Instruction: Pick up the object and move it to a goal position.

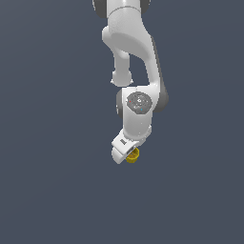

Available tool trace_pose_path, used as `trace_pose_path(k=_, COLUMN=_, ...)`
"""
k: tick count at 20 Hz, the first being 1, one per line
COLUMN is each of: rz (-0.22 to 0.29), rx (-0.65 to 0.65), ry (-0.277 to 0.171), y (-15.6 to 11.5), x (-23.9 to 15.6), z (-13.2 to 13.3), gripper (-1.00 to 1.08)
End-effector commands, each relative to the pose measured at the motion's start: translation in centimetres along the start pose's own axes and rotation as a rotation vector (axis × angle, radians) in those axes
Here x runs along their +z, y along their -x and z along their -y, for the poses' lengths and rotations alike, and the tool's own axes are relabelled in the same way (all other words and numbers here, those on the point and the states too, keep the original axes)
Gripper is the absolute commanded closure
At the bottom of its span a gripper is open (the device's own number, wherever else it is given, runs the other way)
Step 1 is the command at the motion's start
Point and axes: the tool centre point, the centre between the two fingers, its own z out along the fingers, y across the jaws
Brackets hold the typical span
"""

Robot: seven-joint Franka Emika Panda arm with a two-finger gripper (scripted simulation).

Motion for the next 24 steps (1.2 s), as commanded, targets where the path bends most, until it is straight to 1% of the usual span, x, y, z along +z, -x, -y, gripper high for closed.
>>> trace_pose_path(k=1, rz=0.000, rx=0.000, ry=0.000, y=0.0, x=0.1, z=0.0, gripper=-0.92)
trace_pose_path(k=5, rz=0.000, rx=-0.002, ry=0.000, y=0.0, x=1.4, z=0.0, gripper=-0.92)
trace_pose_path(k=11, rz=-0.001, rx=-0.005, ry=0.001, y=0.1, x=4.4, z=0.1, gripper=-0.92)
trace_pose_path(k=17, rz=-0.001, rx=-0.005, ry=0.001, y=-0.1, x=5.0, z=0.0, gripper=-0.92)
trace_pose_path(k=18, rz=-0.001, rx=-0.005, ry=0.001, y=-0.1, x=5.0, z=0.0, gripper=1.08)
trace_pose_path(k=24, rz=-0.001, rx=-0.005, ry=0.001, y=-0.1, x=5.0, z=0.0, gripper=1.08)
